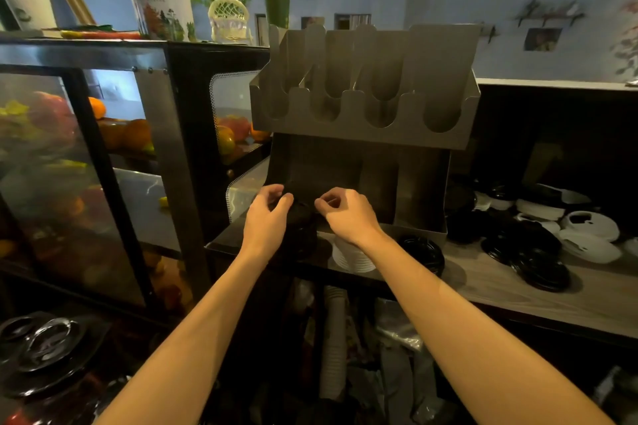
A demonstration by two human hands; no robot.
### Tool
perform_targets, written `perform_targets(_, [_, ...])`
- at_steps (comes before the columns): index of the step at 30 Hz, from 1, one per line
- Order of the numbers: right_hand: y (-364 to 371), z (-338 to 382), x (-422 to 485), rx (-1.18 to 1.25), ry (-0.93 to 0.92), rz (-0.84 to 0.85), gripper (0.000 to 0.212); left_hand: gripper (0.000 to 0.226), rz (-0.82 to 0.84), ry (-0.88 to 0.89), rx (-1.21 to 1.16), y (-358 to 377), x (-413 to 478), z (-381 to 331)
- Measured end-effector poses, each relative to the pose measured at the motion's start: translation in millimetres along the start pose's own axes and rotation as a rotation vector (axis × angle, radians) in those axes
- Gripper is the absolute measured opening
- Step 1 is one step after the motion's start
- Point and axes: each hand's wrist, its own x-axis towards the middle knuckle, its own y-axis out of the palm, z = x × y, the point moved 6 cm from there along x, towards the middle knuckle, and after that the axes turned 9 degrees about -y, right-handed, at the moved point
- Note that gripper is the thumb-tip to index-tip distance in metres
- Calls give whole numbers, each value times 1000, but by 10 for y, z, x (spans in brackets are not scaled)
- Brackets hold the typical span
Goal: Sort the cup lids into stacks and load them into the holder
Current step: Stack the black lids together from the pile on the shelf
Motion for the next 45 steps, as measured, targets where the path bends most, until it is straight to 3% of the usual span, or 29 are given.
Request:
perform_targets(7, [-548,-239,-235,33,-32,-197,14,31,141,318,79,483,-396,-472])
perform_targets(18, [-1692,-1043,-1074,-38,15,-452,13,22,414,338,-87,1788,-1091,-752])
perform_targets(22, [-2101,-1419,-1414,-172,83,-517,13,21,522,364,-68,2299,-1408,-791])
perform_targets(26, [-2342,-1758,-1709,-387,141,-472,35,25,625,380,0,2732,-1626,-748])
perform_targets(30, [-2299,-2110,-1828,-417,238,-231,69,33,662,420,135,2988,-1709,-640])
perform_targets(35, [-2243,-2190,-1775,-434,244,-172,63,40,673,432,203,3043,-1690,-566])
perform_targets(39, [-2218,-1997,-1765,-568,107,-255,73,38,629,369,118,2980,-1631,-564])
perform_targets(45, [-2249,-1759,-1812,-475,-47,-454,74,47,589,306,-5,2880,-1689,-608])
